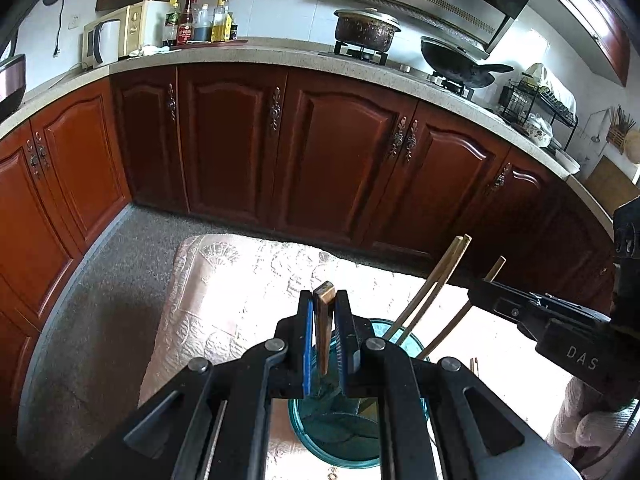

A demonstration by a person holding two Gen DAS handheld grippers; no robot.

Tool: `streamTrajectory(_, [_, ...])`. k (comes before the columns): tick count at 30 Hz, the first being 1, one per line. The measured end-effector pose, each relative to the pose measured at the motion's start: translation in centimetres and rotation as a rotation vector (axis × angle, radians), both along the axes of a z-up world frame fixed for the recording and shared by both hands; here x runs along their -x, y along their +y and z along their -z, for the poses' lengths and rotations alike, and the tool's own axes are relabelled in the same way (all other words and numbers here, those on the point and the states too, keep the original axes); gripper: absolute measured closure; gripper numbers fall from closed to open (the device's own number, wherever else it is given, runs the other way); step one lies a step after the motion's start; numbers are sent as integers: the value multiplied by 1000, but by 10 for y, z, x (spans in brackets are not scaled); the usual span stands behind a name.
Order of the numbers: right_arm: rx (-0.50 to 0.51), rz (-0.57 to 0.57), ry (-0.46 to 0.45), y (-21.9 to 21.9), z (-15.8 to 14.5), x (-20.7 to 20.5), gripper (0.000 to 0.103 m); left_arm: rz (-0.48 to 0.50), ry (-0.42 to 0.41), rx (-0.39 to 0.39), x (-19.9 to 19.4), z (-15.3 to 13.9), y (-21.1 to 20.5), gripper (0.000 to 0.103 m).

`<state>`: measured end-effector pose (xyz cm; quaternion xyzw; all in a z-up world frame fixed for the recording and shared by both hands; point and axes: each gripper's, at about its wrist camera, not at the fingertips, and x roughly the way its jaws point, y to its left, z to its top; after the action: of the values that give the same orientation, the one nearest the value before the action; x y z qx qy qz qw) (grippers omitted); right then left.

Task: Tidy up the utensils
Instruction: 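Lower the chopstick into the cup and open the right gripper, then move the right gripper back toward the remaining chopsticks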

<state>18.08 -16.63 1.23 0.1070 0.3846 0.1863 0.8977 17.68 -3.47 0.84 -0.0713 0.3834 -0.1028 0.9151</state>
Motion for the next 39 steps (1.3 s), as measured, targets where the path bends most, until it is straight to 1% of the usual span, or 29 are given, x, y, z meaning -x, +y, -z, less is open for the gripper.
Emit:
streamTrajectory(2, [-4, 10, 9, 0, 3, -3, 95, -1, 3, 5, -3, 0, -1, 93])
streamTrajectory(3, [-13, 17, 14, -1, 5, -5, 92, 1, 5, 5, -5, 0, -2, 93])
streamTrajectory(7, [-31, 33, 10, -4, 11, -8, 92, 6, 11, 4, -7, -1, -4, 93])
streamTrajectory(8, [-30, 35, 11, -4, 11, -9, 87, 7, 12, 4, -8, -1, -5, 93])
streamTrajectory(9, [-28, 36, 14, -4, 12, -9, 86, 8, 14, 6, -9, -1, -4, 93])
streamTrajectory(14, [-25, 38, 23, -5, 14, -7, 83, 5, 27, 38, -11, 1, 0, 92])
streamTrajectory(16, [-27, 39, 27, -6, 14, -5, 82, 1, 32, 44, -11, 1, 1, 84])
streamTrajectory(18, [-25, 37, 30, -8, 14, -2, 82, 3, 32, 55, -9, 0, 2, 75])
streamTrajectory(19, [-23, 37, 29, -8, 14, -1, 82, 4, 31, 59, -8, -1, 3, 73])
streamTrajectory(21, [-22, 38, 26, -10, 12, 5, 82, 2, 26, 67, -5, -4, 4, 61])
streamTrajectory(23, [-23, 39, 25, -12, 10, 11, 82, 4, 18, 80, 0, -7, 6, 56])
streamTrajectory(26, [-18, 43, 21, -15, 10, 25, 82, 2, 7, 79, 8, -11, 6, 54])
streamTrajectory(28, [5, 45, 15, -18, 10, 36, 82, 4, 2, 74, 15, -14, 5, 53])
streamTrajectory(33, [57, 77, 2, -29, 8, 63, 81, 11, -28, 41, 40, -18, -3, 41])
streamTrajectory(39, [77, 133, 18, -53, 18, 97, 81, 54, -39, 17, 66, -17, -24, 38])
